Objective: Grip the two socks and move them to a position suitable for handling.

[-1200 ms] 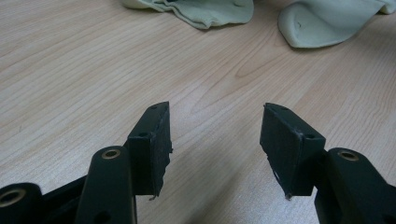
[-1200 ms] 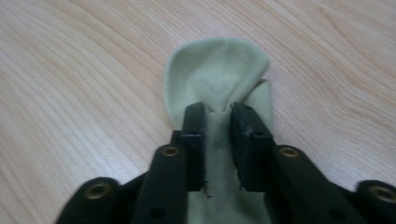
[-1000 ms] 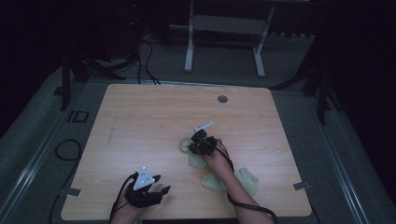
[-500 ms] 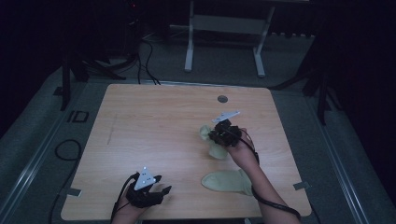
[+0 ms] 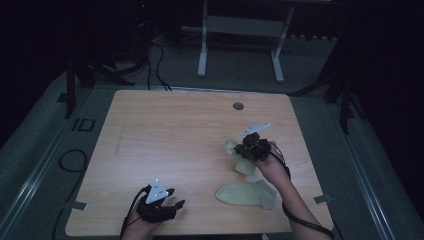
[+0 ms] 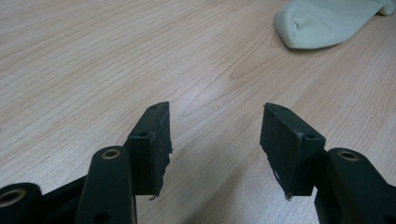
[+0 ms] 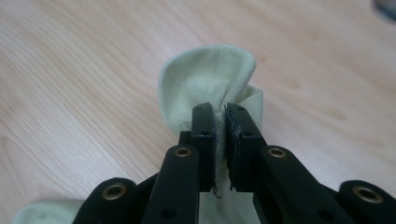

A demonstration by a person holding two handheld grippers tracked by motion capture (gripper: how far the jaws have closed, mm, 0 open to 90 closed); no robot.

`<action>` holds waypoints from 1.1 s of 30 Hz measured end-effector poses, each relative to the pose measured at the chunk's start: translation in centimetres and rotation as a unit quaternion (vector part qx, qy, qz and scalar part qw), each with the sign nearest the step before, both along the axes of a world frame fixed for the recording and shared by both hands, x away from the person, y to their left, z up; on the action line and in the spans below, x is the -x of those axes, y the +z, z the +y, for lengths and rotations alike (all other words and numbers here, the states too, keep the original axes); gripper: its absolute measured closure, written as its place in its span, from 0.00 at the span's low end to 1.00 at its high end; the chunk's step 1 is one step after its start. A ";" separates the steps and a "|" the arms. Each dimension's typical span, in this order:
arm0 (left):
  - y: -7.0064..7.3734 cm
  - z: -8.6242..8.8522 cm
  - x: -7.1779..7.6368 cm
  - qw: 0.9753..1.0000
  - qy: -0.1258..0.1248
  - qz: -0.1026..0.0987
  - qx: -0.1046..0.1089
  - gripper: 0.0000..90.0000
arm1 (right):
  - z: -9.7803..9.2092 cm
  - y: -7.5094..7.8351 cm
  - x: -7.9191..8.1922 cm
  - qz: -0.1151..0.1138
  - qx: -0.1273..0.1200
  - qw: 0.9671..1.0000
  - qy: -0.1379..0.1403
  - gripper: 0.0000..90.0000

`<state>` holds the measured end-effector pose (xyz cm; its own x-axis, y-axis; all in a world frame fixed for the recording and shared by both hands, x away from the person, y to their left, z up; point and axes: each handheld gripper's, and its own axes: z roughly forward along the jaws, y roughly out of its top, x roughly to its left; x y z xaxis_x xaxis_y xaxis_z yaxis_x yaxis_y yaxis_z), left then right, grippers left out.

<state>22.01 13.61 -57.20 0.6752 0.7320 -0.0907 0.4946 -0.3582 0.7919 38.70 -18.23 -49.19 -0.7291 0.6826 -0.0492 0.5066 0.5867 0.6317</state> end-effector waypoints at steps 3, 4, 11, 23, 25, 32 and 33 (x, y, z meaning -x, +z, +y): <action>0.0 0.0 0.0 1.000 0.002 0.003 0.000 0.48 | 0.4 -1.8 -0.1 0.012 0.012 1.000 0.008 0.91; -0.1 -0.1 -0.1 1.000 0.004 0.003 0.001 0.48 | 0.4 -2.4 -0.1 0.017 0.018 1.000 0.010 0.91; 0.4 -0.7 -0.5 1.000 0.000 -0.002 -0.002 0.48 | 0.5 -4.8 0.0 0.033 0.040 0.998 0.021 0.88; 1.7 -3.5 -2.8 1.000 -0.019 -0.013 -0.020 0.47 | -0.4 -3.8 0.3 0.032 0.004 0.999 -0.001 0.68; 2.2 -4.1 -3.5 0.999 -0.024 -0.021 -0.019 0.47 | -0.8 -3.0 1.3 0.028 -0.005 1.000 -0.003 0.68; 4.3 -6.9 -6.3 0.997 -0.048 -0.051 -0.034 0.52 | -0.4 -3.5 4.2 0.027 -0.009 1.000 -0.004 0.68; 4.4 -7.4 -6.8 0.997 -0.047 -0.053 -0.038 0.53 | -0.3 -3.7 4.4 0.024 -0.005 1.000 -0.002 0.68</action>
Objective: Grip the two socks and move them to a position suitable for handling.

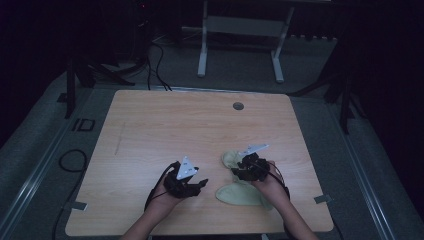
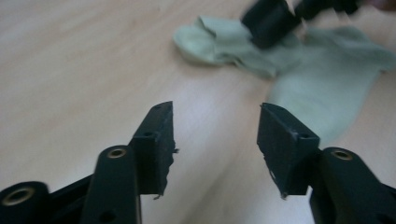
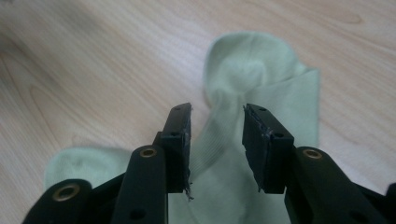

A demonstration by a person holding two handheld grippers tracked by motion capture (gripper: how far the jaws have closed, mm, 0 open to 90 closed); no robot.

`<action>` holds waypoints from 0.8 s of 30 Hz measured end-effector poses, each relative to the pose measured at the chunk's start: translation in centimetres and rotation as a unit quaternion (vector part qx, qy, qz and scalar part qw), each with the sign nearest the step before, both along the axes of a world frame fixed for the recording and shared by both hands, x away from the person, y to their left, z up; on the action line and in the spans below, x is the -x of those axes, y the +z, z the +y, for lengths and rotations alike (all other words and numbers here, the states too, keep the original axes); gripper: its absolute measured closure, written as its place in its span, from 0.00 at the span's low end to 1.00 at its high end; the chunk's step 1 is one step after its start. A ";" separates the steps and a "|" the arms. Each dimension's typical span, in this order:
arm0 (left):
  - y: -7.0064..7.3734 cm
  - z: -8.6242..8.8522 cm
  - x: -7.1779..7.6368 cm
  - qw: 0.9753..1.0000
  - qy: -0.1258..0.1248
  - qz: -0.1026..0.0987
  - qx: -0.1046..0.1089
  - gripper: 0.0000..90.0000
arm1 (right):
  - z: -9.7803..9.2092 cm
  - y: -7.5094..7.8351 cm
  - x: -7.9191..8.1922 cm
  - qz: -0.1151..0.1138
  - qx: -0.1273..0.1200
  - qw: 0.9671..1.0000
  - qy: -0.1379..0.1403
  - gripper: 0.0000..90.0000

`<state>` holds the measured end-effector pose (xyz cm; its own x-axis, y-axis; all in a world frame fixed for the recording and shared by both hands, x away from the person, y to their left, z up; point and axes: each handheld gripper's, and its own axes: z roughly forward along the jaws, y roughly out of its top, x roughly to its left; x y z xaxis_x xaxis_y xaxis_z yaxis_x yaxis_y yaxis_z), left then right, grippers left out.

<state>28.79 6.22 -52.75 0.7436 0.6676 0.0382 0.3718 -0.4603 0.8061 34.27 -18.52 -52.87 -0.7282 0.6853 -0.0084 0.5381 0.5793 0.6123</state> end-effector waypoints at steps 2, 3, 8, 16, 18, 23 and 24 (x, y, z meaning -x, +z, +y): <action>0.2 -1.0 -1.0 1.000 0.003 0.004 -0.002 0.58 | 0.2 -0.5 0.2 -0.004 0.008 1.000 0.001 0.67; 0.2 -1.5 -1.5 1.000 0.002 0.001 -0.001 0.60 | 0.4 -0.8 0.3 -0.006 0.013 1.000 -0.002 0.67; 0.1 -4.5 -4.3 1.000 0.009 -0.020 -0.008 0.82 | 1.0 -1.7 0.6 -0.006 0.005 1.000 -0.004 0.67; -1.3 -8.1 -7.5 0.999 -0.005 -0.003 -0.044 0.97 | 1.0 -2.5 0.7 -0.019 0.011 1.000 -0.006 0.72; -2.1 -8.4 -8.0 0.998 -0.002 0.011 -0.062 0.97 | 0.8 -2.5 0.7 -0.025 0.013 1.000 -0.005 0.75; -3.4 -8.2 -8.4 0.996 0.008 0.026 -0.086 0.99 | 1.0 -2.5 0.7 -0.034 0.029 0.999 -0.001 0.79; -3.6 -8.1 -8.3 0.996 0.007 0.024 -0.083 0.99 | 1.1 -2.5 0.7 -0.036 0.031 0.999 -0.003 0.80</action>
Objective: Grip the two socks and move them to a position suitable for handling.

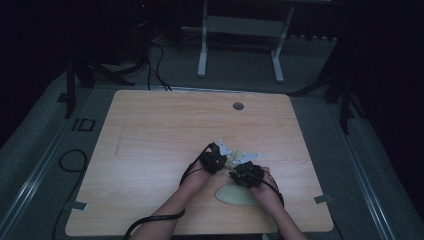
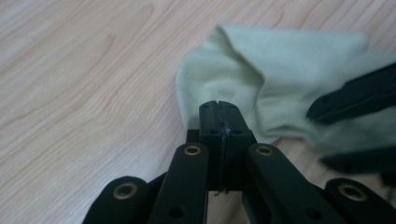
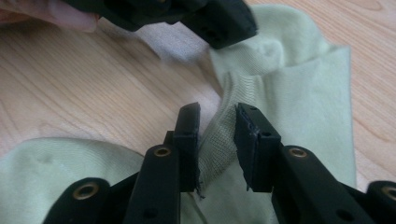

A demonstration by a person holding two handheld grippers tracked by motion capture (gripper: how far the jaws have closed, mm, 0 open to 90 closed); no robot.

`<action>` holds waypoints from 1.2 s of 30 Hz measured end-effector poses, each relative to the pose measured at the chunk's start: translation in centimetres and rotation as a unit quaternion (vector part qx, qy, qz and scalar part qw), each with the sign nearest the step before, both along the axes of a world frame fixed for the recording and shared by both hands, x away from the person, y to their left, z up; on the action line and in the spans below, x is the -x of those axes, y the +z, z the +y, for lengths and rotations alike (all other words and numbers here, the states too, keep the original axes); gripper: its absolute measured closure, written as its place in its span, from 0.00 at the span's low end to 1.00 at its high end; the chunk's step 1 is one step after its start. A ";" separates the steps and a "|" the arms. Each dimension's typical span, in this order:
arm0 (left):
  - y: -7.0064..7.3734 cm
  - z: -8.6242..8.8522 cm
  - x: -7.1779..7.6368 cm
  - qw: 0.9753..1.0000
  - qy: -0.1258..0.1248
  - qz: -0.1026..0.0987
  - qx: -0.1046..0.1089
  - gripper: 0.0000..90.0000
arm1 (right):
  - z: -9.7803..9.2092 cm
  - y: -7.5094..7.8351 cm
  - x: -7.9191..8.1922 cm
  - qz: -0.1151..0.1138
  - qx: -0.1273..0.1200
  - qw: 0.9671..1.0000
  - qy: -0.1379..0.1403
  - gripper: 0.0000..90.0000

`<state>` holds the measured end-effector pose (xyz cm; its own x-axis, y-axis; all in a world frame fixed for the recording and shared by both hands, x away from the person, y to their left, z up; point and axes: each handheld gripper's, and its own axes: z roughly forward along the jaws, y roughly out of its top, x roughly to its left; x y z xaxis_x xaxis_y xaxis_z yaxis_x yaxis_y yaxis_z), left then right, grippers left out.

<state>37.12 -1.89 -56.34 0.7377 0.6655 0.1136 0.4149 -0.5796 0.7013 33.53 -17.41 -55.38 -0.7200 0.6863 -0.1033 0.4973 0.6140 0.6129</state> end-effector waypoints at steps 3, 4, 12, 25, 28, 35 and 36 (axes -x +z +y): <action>0.0 0.2 0.1 1.000 -0.002 -0.001 -0.005 0.99 | 0.1 0.0 0.0 -0.010 0.008 1.000 -0.004 0.86; 0.0 0.1 0.1 1.000 -0.002 -0.001 -0.006 0.99 | 0.1 0.0 0.0 -0.012 0.013 1.000 -0.006 0.90; -0.1 0.2 0.6 1.000 -0.002 -0.011 -0.009 0.99 | -0.5 1.5 -0.2 -0.009 -0.002 1.000 -0.020 0.97; -0.1 0.5 0.9 1.000 -0.005 -0.011 -0.007 0.99 | -6.3 5.3 -2.2 -0.024 -0.049 0.995 -0.083 0.97; -0.1 0.4 0.9 1.000 -0.006 -0.012 -0.013 0.99 | -7.5 5.3 -3.2 -0.019 -0.045 0.994 -0.101 0.95; -0.1 0.5 0.9 1.000 -0.008 -0.011 -0.011 0.99 | -8.9 5.6 -3.7 -0.027 -0.087 0.989 -0.119 0.83; -0.1 0.5 0.8 1.000 -0.007 -0.009 -0.010 0.99 | -8.8 5.5 -3.7 -0.032 -0.084 0.989 -0.114 0.84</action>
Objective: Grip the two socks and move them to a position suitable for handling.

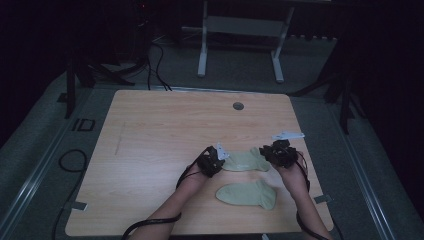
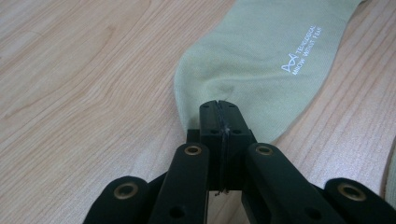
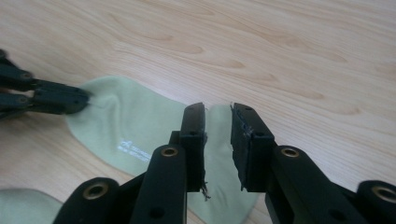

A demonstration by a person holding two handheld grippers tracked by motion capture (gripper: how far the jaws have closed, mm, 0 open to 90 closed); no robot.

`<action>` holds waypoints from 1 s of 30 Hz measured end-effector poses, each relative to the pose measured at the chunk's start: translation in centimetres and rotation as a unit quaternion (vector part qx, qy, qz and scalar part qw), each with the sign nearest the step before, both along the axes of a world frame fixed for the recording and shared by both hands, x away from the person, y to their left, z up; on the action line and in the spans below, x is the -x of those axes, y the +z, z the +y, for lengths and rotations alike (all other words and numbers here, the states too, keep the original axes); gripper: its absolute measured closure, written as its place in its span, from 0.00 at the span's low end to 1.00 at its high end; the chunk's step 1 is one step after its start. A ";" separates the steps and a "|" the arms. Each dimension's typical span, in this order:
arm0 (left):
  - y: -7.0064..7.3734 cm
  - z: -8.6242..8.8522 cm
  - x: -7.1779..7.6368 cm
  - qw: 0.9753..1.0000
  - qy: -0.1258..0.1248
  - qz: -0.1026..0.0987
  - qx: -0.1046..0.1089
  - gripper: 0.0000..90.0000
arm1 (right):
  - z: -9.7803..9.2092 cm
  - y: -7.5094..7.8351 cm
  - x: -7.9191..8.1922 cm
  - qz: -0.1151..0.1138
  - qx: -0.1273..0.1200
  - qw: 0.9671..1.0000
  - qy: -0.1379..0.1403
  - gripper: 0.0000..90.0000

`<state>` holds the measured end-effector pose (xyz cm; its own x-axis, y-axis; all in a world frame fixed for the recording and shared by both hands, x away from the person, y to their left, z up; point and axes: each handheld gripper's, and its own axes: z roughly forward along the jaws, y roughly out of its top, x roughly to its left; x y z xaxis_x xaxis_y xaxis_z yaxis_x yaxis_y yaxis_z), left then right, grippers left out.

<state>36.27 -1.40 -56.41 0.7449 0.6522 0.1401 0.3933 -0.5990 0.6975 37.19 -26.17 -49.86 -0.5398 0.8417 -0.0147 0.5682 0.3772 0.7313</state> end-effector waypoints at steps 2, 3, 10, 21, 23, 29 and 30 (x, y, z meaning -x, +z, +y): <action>0.0 0.0 0.0 1.000 -0.001 0.000 -0.001 0.99 | 0.4 -0.4 -0.1 0.001 0.015 1.000 0.006 0.90; 0.0 0.0 0.0 1.000 -0.001 0.001 0.000 0.99 | 0.5 -0.7 -0.1 0.002 0.021 1.000 0.006 0.94; 0.0 0.1 0.0 1.000 -0.005 -0.003 -0.002 0.99 | 1.3 -3.2 -1.1 0.024 0.062 0.998 0.014 0.99; 0.0 0.1 -0.3 1.000 0.001 0.005 0.009 0.99 | -0.5 -5.1 -1.2 0.044 0.078 0.996 -0.015 0.99; 0.0 -0.2 -0.3 1.000 0.001 0.003 0.002 0.99 | -0.9 -5.1 -1.0 0.046 0.073 0.996 -0.018 0.98; 0.1 -0.3 -0.1 1.000 -0.003 0.006 -0.001 0.99 | -1.4 -5.1 -0.4 0.046 0.070 0.996 -0.019 0.96; 0.1 -0.3 -0.1 1.000 -0.003 0.006 -0.001 0.99 | -1.4 -5.1 -0.4 0.046 0.070 0.996 -0.019 0.96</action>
<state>36.39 -1.73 -56.31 0.7510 0.6468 0.1324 0.3982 -0.6037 0.6906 37.61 -27.59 -55.01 -0.5124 0.8544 -0.0861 0.6456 0.4494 0.6175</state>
